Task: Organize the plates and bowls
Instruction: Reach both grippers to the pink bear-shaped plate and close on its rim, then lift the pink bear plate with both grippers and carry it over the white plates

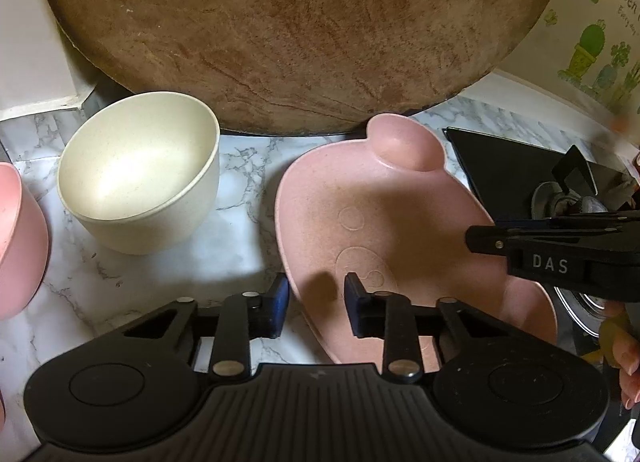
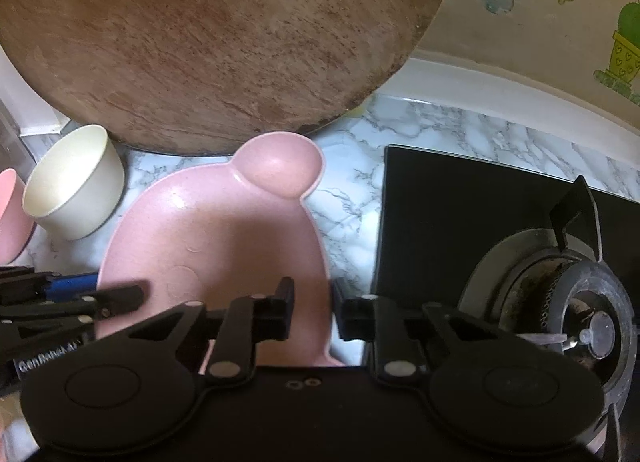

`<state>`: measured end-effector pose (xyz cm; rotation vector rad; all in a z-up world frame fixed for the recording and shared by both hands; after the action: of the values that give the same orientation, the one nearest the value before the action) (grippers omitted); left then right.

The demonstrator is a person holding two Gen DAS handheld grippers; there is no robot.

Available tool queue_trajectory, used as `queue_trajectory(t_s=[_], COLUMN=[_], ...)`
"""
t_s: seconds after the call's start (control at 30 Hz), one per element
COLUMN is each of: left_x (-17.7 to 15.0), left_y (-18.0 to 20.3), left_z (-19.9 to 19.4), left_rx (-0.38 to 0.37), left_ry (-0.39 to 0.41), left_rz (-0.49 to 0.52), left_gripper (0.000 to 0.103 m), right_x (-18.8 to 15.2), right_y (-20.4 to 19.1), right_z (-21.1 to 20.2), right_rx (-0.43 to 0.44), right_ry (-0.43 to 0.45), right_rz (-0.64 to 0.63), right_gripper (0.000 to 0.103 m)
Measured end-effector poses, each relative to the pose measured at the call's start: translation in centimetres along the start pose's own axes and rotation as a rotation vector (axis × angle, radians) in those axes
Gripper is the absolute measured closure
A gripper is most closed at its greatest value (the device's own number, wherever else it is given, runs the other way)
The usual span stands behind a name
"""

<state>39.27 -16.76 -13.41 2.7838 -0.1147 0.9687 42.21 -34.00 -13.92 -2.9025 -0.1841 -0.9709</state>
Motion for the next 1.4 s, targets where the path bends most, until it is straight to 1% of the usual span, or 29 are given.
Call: queue_trajectory(t_s=[0.07,0.17,0.2,0.43,0.63,0.83,1.03,1.4], left_x=[0.0,-0.2,-0.2,-0.3,0.0,0.3,0.0,-1.9], left_y=[-0.2,-0.5,-0.5,-0.5,-0.4,-0.3,0.1,0.9], left_z=[0.1,0.4,0.4,0.2,-0.7,-2.3,-4.6,-9.8], left_rx=[0.007,0.007,0.003,0.008,0.004,-0.009,-0.034,-0.07], left_ry=[-0.003,-0.013,-0.012,-0.007,0.018,0.044,0.064,0.084], left_rz=[-0.006,-0.016,-0.019,-0.015,-0.011,-0.018,-0.012,0.014], left_gripper=[0.084,0.088,0.088,0.089,0.09,0.09,0.089,0.09], right_x=[-0.1,-0.1,-0.1,-0.2,0.3,0.4,-0.2,-3.3], right_y=[0.3,0.5,0.4,0.0,0.1,0.0,0.0,-1.0], right_z=[0.3,0.3,0.3,-0.1,-1.6,-3.8,-7.0,-13.0], right_rx=[-0.003,0.01,0.011,-0.005,0.001,0.001,0.02,0.038], right_ry=[-0.007,-0.009,-0.009,0.003,0.019,0.042,0.058,0.092], right_rz=[0.008,0.022,0.018,0.0,0.003,0.002,0.012,0.024], right_gripper=[0.085,0.09,0.093,0.094,0.094,0.095,0.095,0.096])
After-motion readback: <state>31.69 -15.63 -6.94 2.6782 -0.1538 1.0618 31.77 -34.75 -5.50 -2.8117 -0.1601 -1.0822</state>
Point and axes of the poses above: each gripper's, at about its wrist camera, not at the fingertips, and z roughly the way its jaws point, y to its right, x to its top, the point moved 3 cm from there along z, roughly the way its jaws point, and after that the axes turned 5 degrees about y, right-handed, at the moved point
